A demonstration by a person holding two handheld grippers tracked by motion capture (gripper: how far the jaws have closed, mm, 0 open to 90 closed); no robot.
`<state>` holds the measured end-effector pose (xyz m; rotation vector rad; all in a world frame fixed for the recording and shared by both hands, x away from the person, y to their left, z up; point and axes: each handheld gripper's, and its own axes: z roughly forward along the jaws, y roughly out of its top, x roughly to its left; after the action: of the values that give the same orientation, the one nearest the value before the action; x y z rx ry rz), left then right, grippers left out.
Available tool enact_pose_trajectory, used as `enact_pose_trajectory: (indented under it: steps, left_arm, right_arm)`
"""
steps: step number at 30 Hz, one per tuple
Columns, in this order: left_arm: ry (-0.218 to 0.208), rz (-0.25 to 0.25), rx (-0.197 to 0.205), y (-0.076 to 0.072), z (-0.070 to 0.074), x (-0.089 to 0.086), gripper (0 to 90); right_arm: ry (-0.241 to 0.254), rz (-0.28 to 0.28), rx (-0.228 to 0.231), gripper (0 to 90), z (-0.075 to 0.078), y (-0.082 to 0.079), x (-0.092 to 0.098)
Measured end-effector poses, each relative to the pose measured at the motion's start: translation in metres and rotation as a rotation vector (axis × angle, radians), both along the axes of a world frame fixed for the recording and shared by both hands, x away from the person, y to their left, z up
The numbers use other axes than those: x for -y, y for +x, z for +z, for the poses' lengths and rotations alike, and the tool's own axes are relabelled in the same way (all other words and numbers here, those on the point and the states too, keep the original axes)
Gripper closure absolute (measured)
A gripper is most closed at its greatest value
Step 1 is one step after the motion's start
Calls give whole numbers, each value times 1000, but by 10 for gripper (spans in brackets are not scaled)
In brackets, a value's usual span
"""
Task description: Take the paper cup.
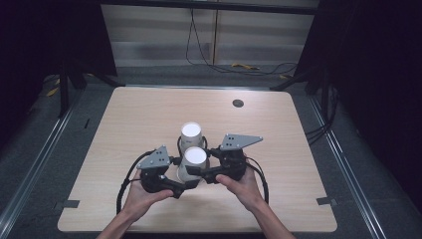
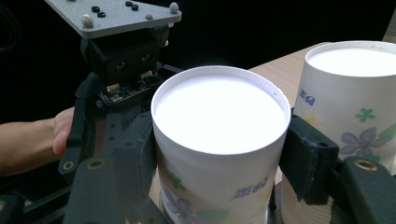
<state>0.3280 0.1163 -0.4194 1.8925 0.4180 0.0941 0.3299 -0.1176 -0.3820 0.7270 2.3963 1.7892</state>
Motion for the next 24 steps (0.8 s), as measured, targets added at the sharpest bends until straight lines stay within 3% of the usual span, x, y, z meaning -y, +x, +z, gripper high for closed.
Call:
enact_pose_trajectory:
  steps: [11, 17, 24]
  left_arm:
    - [7, -7, 22, -1, 0, -1, 278]
    - [4, -11, 17, -1, 0, -1, 280]
    - [11, -6, 9, 0, -2, -5, 278]
  right_arm:
    - [-7, 1, 16, 289, -1, 0, -2]
    - [-5, -22, 16, 200, -2, 0, -2]
    - [12, -31, 16, 178, 0, 0, 3]
